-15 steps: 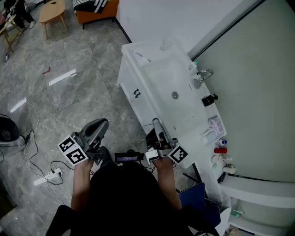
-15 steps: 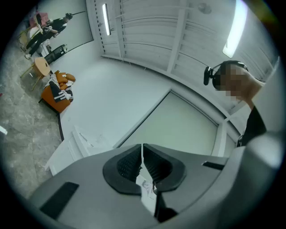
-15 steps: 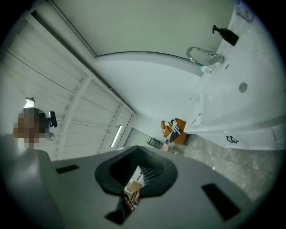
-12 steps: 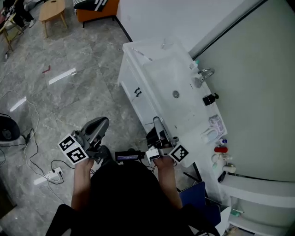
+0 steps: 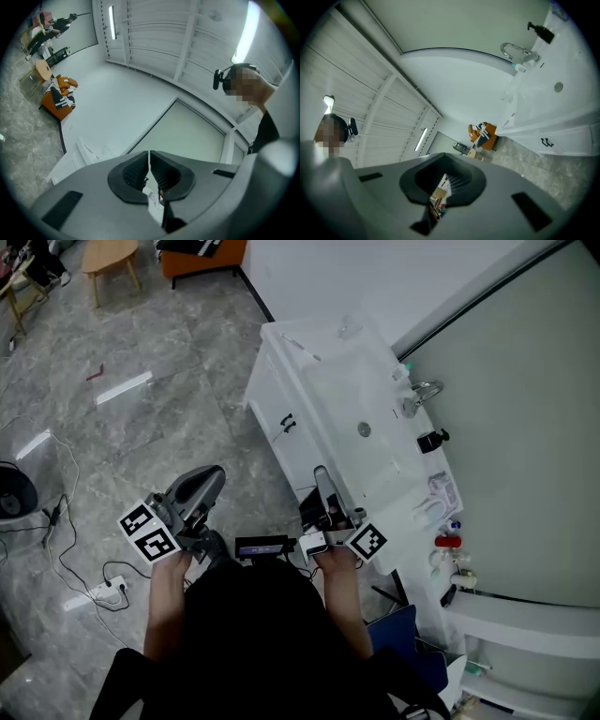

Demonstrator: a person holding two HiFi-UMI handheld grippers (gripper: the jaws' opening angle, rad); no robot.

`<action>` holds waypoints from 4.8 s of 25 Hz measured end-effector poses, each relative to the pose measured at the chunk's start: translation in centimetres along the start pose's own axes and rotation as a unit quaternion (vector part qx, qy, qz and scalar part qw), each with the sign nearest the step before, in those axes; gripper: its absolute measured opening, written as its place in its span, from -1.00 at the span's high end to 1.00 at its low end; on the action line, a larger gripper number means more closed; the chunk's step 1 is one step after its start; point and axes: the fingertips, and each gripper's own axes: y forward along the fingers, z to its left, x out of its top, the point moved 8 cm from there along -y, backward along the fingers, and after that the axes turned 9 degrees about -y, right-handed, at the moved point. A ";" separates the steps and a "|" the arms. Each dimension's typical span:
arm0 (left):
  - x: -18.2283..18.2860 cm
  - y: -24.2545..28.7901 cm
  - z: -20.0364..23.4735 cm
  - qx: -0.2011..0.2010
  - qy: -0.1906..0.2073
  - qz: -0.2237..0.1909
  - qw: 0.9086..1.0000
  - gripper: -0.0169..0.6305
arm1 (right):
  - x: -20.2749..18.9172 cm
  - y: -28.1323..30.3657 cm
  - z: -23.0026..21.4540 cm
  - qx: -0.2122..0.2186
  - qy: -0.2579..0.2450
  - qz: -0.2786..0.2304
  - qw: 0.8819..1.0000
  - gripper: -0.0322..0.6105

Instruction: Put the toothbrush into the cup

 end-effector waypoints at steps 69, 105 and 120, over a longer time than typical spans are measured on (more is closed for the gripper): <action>19.2 22.7 23.0 0.004 -0.010 0.128 0.992 0.89 | 8.7 27.6 -20.4 -0.122 0.059 -0.033 0.990 0.75; 31.2 30.0 36.3 -0.141 -0.084 0.249 0.954 0.89 | 3.7 36.2 -20.3 -0.310 0.070 -0.158 0.935 0.68; 30.1 38.6 37.5 -0.115 -0.051 0.299 0.946 0.89 | 7.7 36.3 -28.6 -0.304 0.142 -0.202 0.920 0.68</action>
